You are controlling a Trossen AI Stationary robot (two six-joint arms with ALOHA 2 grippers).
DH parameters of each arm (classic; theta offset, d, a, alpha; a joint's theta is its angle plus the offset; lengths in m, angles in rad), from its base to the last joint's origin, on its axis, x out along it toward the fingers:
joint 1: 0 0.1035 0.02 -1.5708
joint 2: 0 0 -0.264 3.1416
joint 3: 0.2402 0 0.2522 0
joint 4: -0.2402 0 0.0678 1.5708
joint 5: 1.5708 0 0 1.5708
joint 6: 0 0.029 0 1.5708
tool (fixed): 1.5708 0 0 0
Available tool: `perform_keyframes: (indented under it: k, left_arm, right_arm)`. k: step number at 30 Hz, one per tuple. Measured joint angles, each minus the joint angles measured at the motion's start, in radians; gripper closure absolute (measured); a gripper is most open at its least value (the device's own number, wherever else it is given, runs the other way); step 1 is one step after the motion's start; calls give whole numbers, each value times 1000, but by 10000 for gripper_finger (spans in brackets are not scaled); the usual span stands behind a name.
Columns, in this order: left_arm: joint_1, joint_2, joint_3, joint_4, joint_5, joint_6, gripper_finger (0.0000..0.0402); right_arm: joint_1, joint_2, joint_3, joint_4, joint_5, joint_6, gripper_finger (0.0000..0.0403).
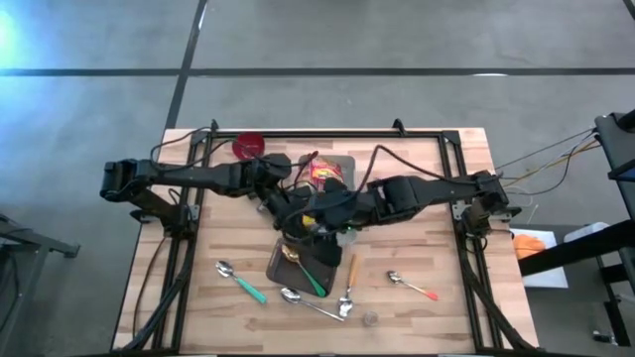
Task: Pick & Place Food Item
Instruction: Put the blue spoon into the black bin
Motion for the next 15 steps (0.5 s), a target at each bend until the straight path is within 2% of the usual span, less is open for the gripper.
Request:
perform_keyframes:
  k: [6,15]
  left_arm:
    - [18,-8,0,-14,-67,72,375]
    - [80,-123,0,28,-236,186,375]
  right_arm:
    - [12,-36,135,-76,122,103,179]
    - [86,-117,191,-139,345,169,257]
